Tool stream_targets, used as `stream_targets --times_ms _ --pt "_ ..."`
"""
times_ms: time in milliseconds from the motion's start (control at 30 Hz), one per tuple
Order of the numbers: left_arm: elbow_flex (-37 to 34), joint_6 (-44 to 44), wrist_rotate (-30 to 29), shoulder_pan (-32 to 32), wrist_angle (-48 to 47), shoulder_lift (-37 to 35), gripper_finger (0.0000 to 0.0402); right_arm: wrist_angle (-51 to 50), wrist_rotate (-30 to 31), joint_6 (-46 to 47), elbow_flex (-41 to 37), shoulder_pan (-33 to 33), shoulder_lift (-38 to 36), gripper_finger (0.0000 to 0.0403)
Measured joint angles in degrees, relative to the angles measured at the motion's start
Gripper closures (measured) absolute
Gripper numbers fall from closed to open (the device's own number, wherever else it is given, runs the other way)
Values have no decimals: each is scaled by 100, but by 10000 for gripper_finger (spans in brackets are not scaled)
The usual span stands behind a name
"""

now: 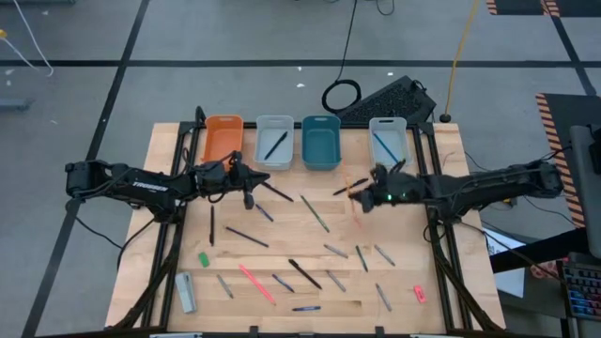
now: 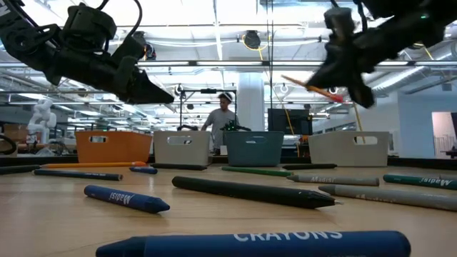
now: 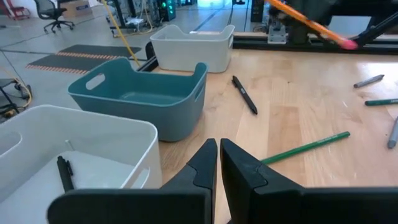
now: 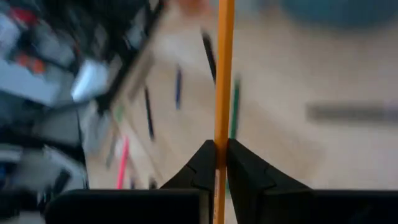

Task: Sort crayons/erasers/pens/pencils in bins
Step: Put the orange pencil into the blue bin

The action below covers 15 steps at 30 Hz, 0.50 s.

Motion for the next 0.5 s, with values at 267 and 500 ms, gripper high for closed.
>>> stream_targets --times_ms 267,500 --pt "0 78 -1 0 205 0 376 629 -252 -1221 219 -1578 104 381" --pt "0 111 -1 -1 220 0 376 627 -770 -2153 1164 -2206 801 381"
